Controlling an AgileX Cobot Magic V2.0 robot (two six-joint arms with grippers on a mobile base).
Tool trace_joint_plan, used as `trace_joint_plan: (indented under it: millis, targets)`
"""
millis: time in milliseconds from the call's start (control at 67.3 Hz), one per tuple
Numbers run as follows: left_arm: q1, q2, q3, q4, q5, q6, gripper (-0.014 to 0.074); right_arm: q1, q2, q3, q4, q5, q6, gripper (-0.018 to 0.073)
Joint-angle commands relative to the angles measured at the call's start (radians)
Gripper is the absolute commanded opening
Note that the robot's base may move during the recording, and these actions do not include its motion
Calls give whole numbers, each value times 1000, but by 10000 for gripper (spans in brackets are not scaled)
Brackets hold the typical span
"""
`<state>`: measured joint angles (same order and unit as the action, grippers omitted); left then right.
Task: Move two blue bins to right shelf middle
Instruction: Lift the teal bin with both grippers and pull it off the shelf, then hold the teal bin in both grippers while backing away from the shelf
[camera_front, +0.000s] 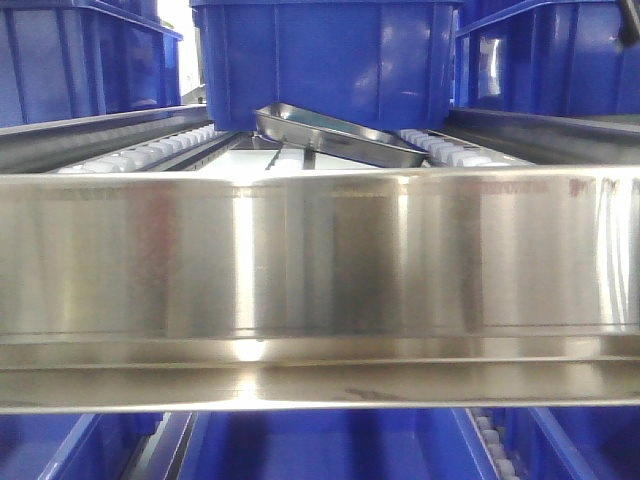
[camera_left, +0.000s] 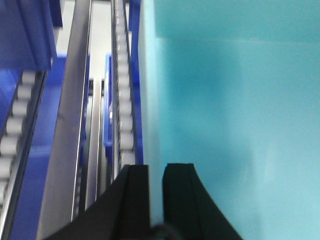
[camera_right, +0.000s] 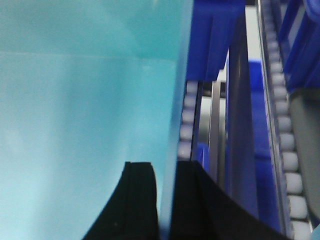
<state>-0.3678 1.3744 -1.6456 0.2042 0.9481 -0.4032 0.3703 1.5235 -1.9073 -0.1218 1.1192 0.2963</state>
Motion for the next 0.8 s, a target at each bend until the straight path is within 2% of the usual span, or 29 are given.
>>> trace_joint_plan:
  millis: [0,788]
  targets:
    - [-5,-19,-23,-8,-92,6,-111,-1,-10,-16,2,-27,-27,-167]
    - [-5,-19,-23,-8,-107,6,-111,-1,-10,-16,2,-27,-27,-167]
